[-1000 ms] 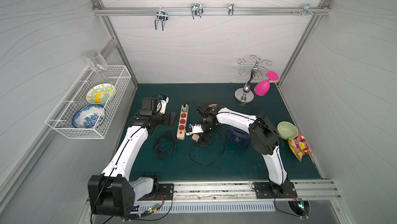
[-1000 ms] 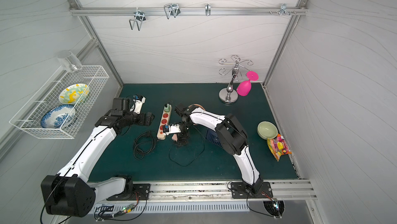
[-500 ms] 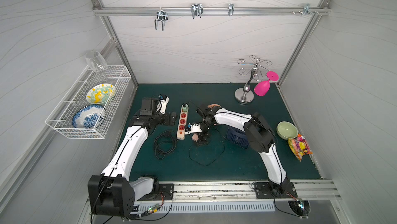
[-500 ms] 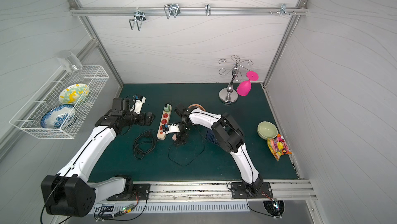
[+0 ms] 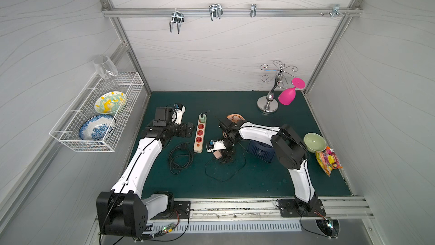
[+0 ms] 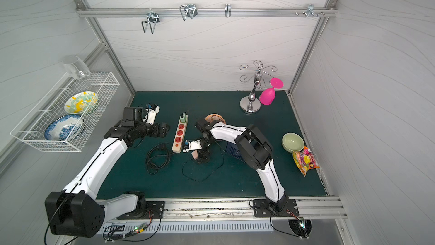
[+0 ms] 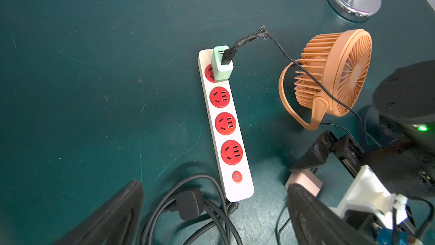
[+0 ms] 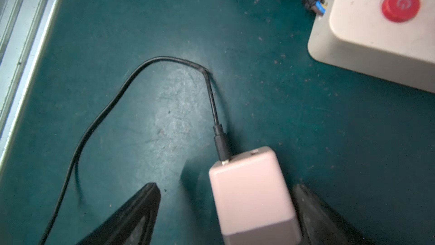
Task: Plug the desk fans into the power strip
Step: Pick up the plug from the center of the board.
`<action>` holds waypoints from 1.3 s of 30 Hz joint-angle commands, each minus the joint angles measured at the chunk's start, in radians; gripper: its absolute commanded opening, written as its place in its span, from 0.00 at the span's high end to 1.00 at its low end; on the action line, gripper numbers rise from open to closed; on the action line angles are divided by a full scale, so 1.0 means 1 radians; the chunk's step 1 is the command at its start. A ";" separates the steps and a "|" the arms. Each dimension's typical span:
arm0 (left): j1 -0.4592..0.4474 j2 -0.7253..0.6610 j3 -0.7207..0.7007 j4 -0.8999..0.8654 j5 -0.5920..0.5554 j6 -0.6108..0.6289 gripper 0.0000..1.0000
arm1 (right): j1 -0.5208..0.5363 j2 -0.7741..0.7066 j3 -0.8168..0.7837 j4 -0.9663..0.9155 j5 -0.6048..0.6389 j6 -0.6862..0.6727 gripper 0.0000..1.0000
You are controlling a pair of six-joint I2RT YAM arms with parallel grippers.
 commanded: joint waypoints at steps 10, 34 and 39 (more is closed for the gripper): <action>0.004 -0.001 0.031 0.021 0.018 0.024 0.00 | 0.008 -0.089 -0.122 0.116 0.070 0.069 0.23; 0.008 -0.001 0.015 0.022 0.011 0.049 0.00 | 0.029 -0.173 -0.268 0.339 0.183 0.103 0.39; 0.009 0.002 0.029 0.004 0.026 0.050 0.00 | 0.041 -0.159 -0.251 0.327 0.186 0.082 0.36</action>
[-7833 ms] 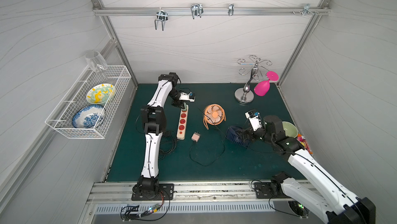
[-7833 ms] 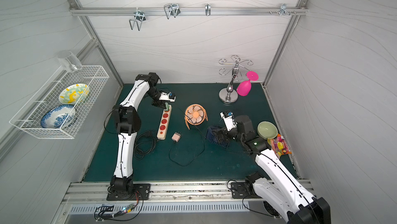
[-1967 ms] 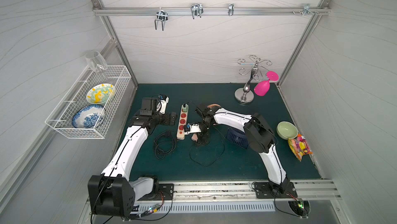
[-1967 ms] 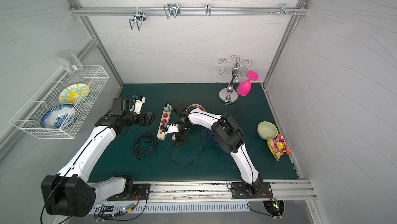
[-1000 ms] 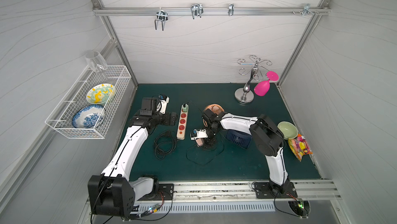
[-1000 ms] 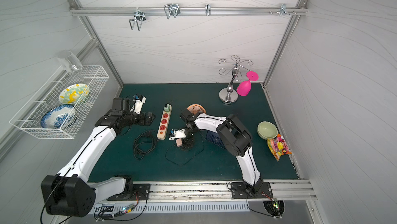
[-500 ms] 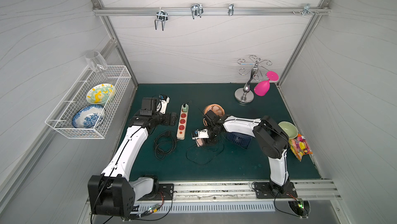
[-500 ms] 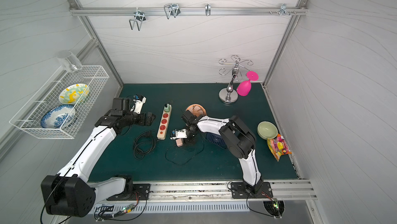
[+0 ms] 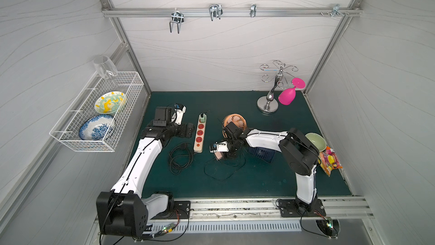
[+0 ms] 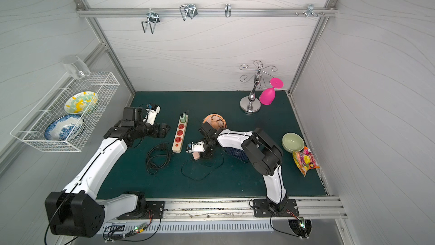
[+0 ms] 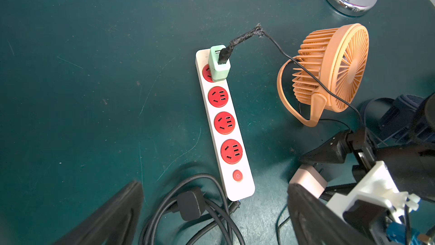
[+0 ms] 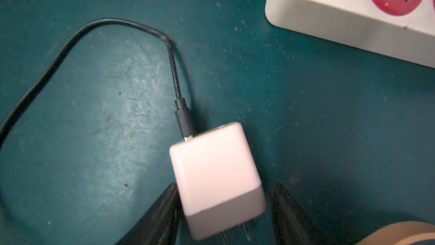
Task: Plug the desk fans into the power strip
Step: Pick up the plug from the center of the board.
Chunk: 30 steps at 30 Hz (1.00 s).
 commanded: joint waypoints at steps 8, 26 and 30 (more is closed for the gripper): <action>0.008 0.008 0.031 0.012 0.010 0.009 0.00 | 0.015 -0.026 -0.007 -0.002 -0.005 -0.019 0.49; -0.003 0.007 0.089 -0.091 0.291 0.199 0.14 | -0.013 -0.176 -0.047 0.010 -0.073 0.103 0.82; -0.011 0.012 0.121 -0.129 0.383 0.266 0.11 | -0.021 -0.229 -0.071 0.022 -0.088 0.154 0.81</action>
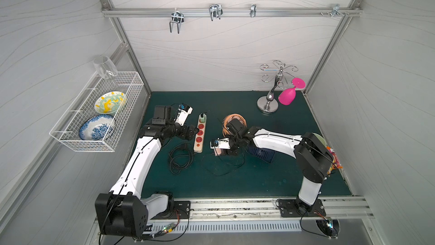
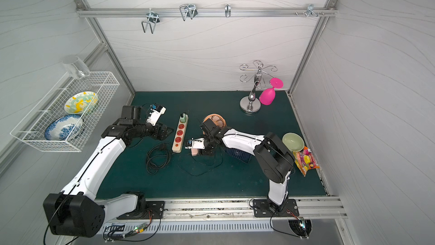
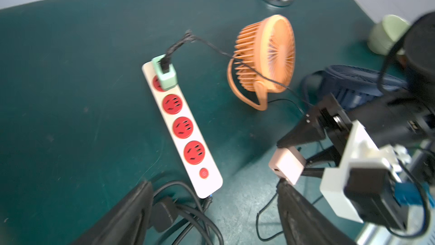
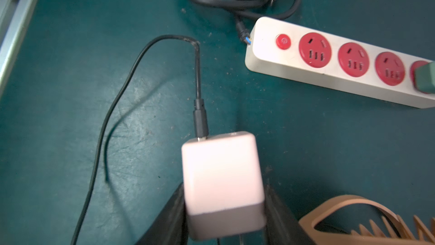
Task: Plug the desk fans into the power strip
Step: Pick up the plug from the center of the board.
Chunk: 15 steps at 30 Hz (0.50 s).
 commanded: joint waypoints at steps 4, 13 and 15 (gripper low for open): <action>-0.023 0.026 0.087 -0.072 0.206 0.181 0.10 | -0.025 -0.098 -0.054 0.063 -0.069 0.126 0.81; -0.058 0.067 0.161 -0.201 0.382 0.367 0.02 | -0.072 -0.170 -0.079 0.147 -0.106 0.249 0.81; -0.070 0.078 0.182 -0.240 0.397 0.419 0.02 | -0.075 -0.186 -0.086 0.163 -0.107 0.266 0.82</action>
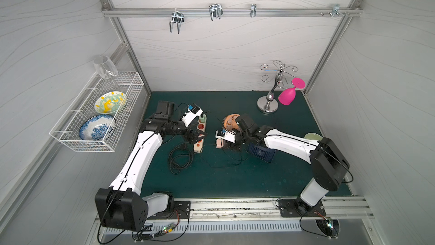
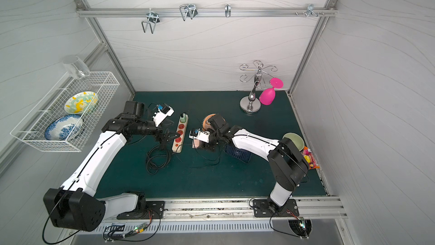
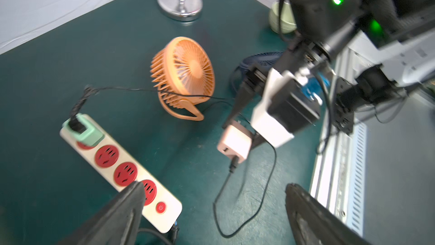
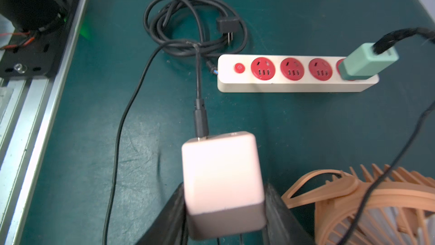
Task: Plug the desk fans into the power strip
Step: Pick up the plug from the center of the board.
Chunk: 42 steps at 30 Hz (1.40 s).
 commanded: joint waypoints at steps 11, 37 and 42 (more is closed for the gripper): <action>-0.059 0.075 0.132 -0.219 0.108 0.406 0.00 | -0.020 -0.110 -0.027 0.174 -0.109 0.213 0.81; -0.118 0.176 0.197 -0.249 0.062 0.538 0.12 | -0.009 -0.107 -0.042 0.399 -0.292 0.437 0.81; -0.122 0.191 0.221 -0.261 0.064 0.539 0.18 | -0.009 -0.096 -0.032 0.385 -0.302 0.438 0.82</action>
